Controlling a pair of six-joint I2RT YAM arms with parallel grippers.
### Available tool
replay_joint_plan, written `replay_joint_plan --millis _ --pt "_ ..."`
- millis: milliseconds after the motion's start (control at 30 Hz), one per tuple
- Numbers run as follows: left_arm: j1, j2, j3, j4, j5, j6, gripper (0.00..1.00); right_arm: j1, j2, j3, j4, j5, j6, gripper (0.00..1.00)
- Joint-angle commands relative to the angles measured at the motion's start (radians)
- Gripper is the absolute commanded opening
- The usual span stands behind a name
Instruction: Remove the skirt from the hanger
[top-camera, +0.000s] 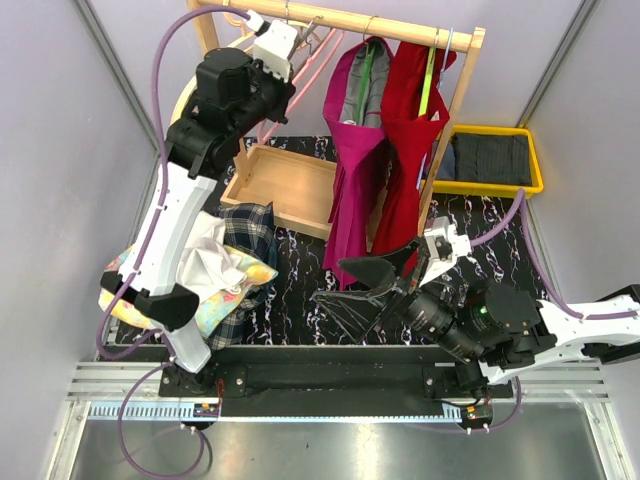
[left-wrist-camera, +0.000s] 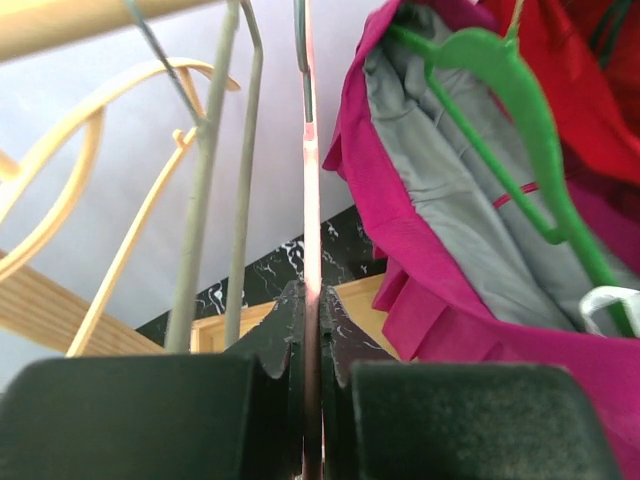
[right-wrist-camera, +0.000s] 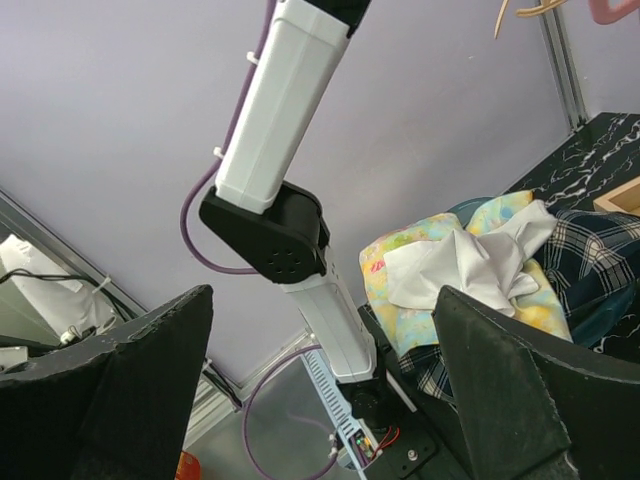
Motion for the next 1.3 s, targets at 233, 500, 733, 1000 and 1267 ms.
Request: replay_joint_plan --millis 233,500,733,1000,1267 --pt "-0.021 0.094 0.145 0.15 -0.038 0.06 0.0 0.021 -0.044 -0.053 0.091 0.042 0.016 1.0" --pt "-0.036 0.111 0.124 0.171 -0.056 0.088 0.0 0.019 -0.067 -0.064 0.098 0.041 0.019 1.0" --pt "-0.036 0.135 0.112 0.183 -0.071 0.1 0.0 0.021 -0.093 -0.069 0.103 0.039 0.022 1.0" --pt "-0.036 0.149 0.107 0.2 -0.093 0.111 0.0 0.022 -0.101 -0.07 0.103 0.038 0.02 1.0" --pt "-0.038 0.067 0.01 0.216 -0.126 0.1 0.99 0.025 -0.101 -0.072 0.097 0.044 0.022 0.99"
